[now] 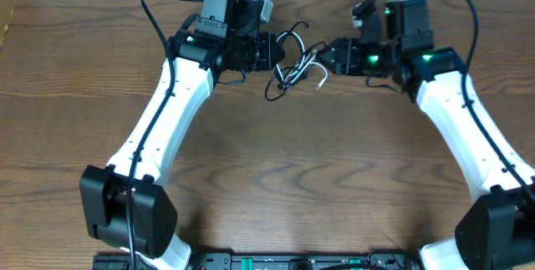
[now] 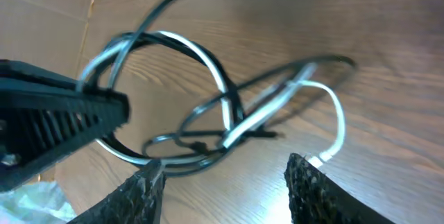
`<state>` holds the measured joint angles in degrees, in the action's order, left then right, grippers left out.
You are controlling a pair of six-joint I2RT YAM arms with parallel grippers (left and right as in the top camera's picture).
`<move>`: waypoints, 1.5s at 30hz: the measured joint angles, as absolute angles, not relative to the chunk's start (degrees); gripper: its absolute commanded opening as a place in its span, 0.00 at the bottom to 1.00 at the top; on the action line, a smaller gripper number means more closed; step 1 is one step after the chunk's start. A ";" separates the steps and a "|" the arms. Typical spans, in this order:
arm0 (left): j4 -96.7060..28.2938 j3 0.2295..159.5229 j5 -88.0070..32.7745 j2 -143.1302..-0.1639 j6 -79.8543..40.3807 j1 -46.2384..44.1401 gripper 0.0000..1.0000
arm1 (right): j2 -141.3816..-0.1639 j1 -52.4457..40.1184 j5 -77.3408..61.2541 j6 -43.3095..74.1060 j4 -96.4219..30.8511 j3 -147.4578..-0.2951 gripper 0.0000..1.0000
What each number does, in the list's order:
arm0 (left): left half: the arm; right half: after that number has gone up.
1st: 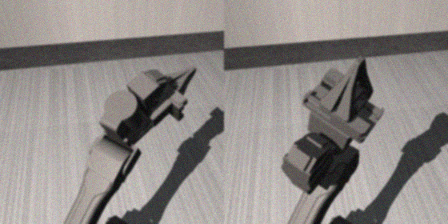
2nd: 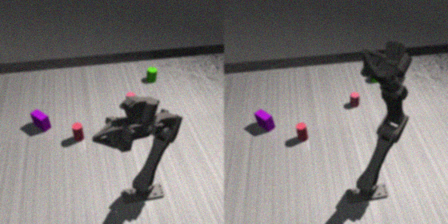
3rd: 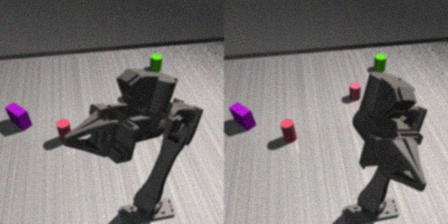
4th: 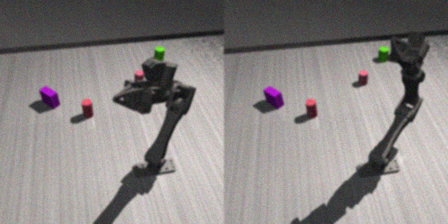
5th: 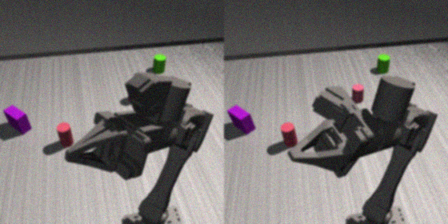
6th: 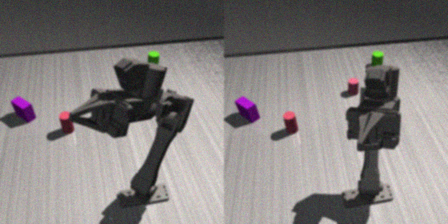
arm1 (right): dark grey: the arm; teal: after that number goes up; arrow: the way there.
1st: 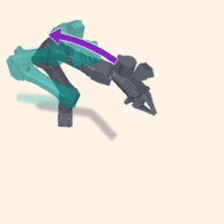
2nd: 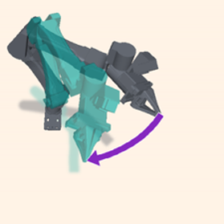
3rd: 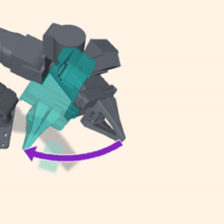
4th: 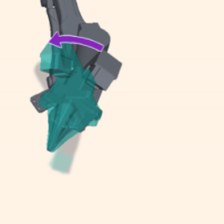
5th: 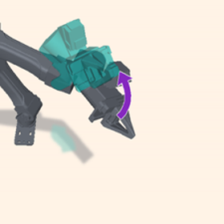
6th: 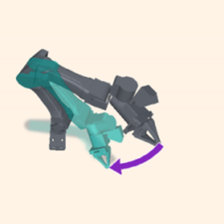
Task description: Untangle cables
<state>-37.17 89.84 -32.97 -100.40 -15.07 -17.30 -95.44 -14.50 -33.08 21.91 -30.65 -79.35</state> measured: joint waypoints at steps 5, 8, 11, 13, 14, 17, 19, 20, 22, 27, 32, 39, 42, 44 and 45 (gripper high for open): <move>-37.30 89.84 -33.06 -100.40 -15.29 -17.30 0.07 | -98.10 -16.45 -32.32 23.57 -26.72 -79.35 0.52; -37.43 89.84 -33.12 -100.40 -15.29 -17.30 0.07 | -101.27 -17.23 -32.08 24.64 -24.32 -79.35 0.51; -37.54 89.84 -33.12 -100.40 -15.29 -17.30 0.07 | -103.90 -17.54 -32.05 25.21 -20.95 -79.33 0.48; -37.47 89.84 -33.10 -100.40 -15.29 -17.30 0.07 | -105.45 -17.54 -32.10 25.36 -18.44 -79.33 0.42; -37.56 89.84 -33.12 -100.40 -15.29 -17.30 0.07 | -106.10 -17.54 -32.12 25.56 -17.58 -79.33 0.36; -37.93 89.84 -33.08 -100.40 -15.29 -17.30 0.07 | -106.72 -17.54 -32.29 25.71 -16.82 -79.33 0.16; -38.13 89.84 -33.08 -100.40 -15.29 -17.30 0.07 | -106.72 -17.54 -32.58 25.85 -16.64 -79.35 0.05; -38.22 89.84 -33.06 -100.40 -15.29 -17.30 0.07 | -106.72 -17.52 -32.73 25.91 -16.56 -79.35 0.01; -38.44 89.84 -32.75 -100.40 -15.27 -17.32 0.07 | -106.72 -17.37 -33.39 26.35 -16.53 -79.35 0.01; -38.83 89.84 -30.65 -100.40 -15.27 -17.30 0.08 | -106.72 -14.44 -38.48 26.39 -16.51 -79.35 0.01; -38.98 89.84 -28.56 -100.40 -15.22 -17.32 0.08 | -106.69 -8.12 -46.76 25.91 -16.56 -79.35 0.01; -39.79 89.84 -27.90 -100.40 -14.37 -17.30 0.07 | -106.63 3.46 -53.01 25.12 -17.85 -79.35 0.01; -40.36 89.84 -27.97 -100.40 -13.30 -17.32 0.08 | -106.59 7.57 -50.48 24.97 -20.45 -79.35 0.03; -40.45 89.84 -28.40 -100.40 -12.29 -17.30 0.08 | -106.56 9.56 -46.63 24.97 -22.72 -79.35 0.40; -40.45 89.84 -28.82 -100.40 -11.73 -17.30 0.07 | -106.56 10.33 -44.51 24.45 -23.68 -79.35 0.56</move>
<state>-40.45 89.84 -28.82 -100.40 -11.73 -17.30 -106.56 10.33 -44.51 24.45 -23.68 -79.35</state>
